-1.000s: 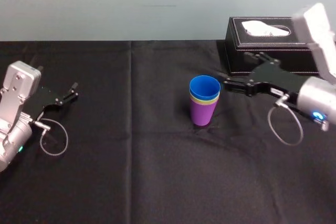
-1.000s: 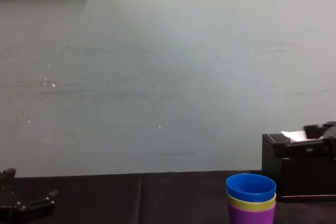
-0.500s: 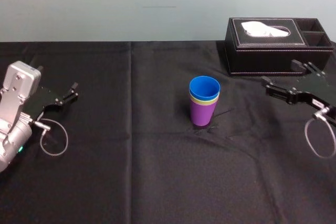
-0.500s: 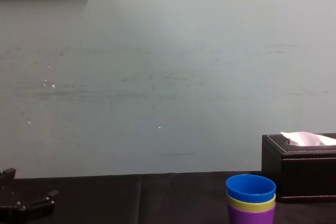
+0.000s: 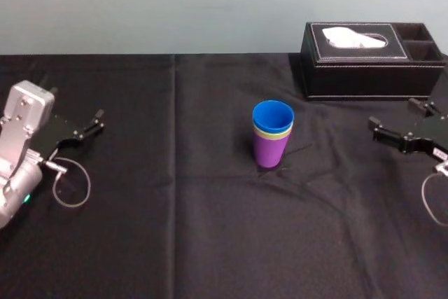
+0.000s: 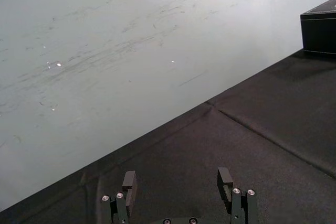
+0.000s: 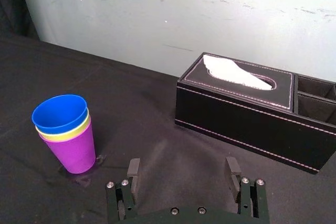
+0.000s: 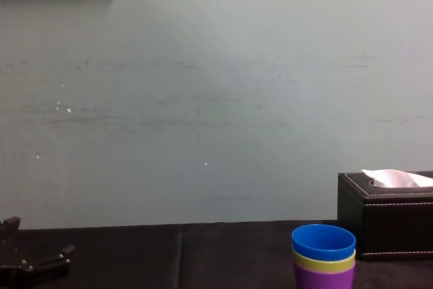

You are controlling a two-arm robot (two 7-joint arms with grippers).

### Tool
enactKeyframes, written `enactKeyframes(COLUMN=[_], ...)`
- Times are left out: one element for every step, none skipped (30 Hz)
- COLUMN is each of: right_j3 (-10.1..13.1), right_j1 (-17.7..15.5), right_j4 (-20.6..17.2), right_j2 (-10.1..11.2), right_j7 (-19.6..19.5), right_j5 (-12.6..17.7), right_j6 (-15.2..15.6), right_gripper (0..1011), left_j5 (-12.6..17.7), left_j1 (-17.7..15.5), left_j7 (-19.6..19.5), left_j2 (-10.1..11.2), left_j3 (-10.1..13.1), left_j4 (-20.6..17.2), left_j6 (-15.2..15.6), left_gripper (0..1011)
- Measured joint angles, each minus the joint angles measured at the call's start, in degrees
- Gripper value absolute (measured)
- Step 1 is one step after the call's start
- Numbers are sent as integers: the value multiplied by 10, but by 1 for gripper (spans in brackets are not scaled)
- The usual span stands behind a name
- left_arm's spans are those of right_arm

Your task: Stack the three plastic cups sequentially using one hand.

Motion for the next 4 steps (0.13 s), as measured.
enactKeyframes(right_j3=[0,-1,-1,-1], right_j1=[0,1,1,1], right_j4=[-1,-1,-1,-2], right_j2=[0,0,0,0], right_j7=[0,0,0,0], right_j5=[0,0,0,0], right_j6=[0,0,0,0], right_gripper=[1002,1002,1002,1002], left_j5=[0,0,0,0], left_j1=[0,0,0,0], left_j7=[0,0,0,0], left_j2=[0,0,0,0], left_j3=[0,0,0,0], left_j4=[0,0,0,0], left_j6=[0,0,0,0], left_gripper=[1011,1011,1011,1011])
